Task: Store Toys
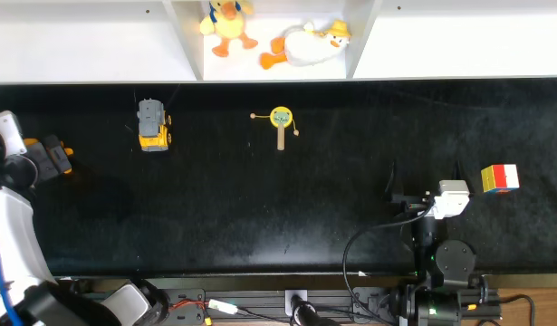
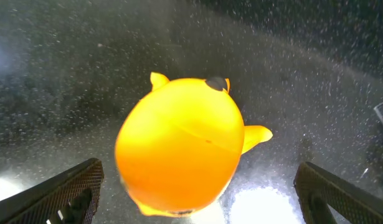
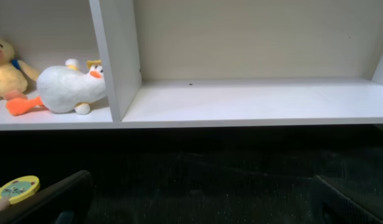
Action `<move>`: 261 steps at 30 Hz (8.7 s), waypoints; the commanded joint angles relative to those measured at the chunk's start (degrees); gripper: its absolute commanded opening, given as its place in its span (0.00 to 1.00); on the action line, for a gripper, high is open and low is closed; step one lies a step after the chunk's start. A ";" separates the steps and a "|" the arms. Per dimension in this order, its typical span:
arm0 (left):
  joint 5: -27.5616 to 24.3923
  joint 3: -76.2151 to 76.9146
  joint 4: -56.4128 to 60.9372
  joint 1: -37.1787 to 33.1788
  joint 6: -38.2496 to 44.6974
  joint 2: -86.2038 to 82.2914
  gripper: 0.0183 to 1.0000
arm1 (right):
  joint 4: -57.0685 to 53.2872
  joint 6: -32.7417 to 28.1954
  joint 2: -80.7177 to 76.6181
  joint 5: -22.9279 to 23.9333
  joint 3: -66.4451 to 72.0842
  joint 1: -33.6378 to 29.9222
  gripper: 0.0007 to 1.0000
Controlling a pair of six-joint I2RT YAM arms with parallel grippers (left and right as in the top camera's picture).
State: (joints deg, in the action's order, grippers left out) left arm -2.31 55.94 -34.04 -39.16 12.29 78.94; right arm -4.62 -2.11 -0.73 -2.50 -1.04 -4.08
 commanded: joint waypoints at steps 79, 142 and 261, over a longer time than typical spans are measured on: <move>-26.01 -0.35 14.36 -3.72 -0.85 -11.37 0.02 | 0.17 0.42 0.52 0.63 0.76 0.31 1.00; -4.94 12.07 29.29 11.41 -12.81 14.38 0.02 | 0.17 0.42 0.52 0.63 0.76 0.31 1.00; -5.55 23.61 24.11 14.12 -10.80 19.28 1.00 | 0.17 0.42 0.52 0.63 0.76 0.31 1.00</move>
State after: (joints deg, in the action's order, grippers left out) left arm -7.27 78.15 -9.85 -25.47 1.48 99.57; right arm -4.64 -2.11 -0.73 -2.52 -1.04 -4.08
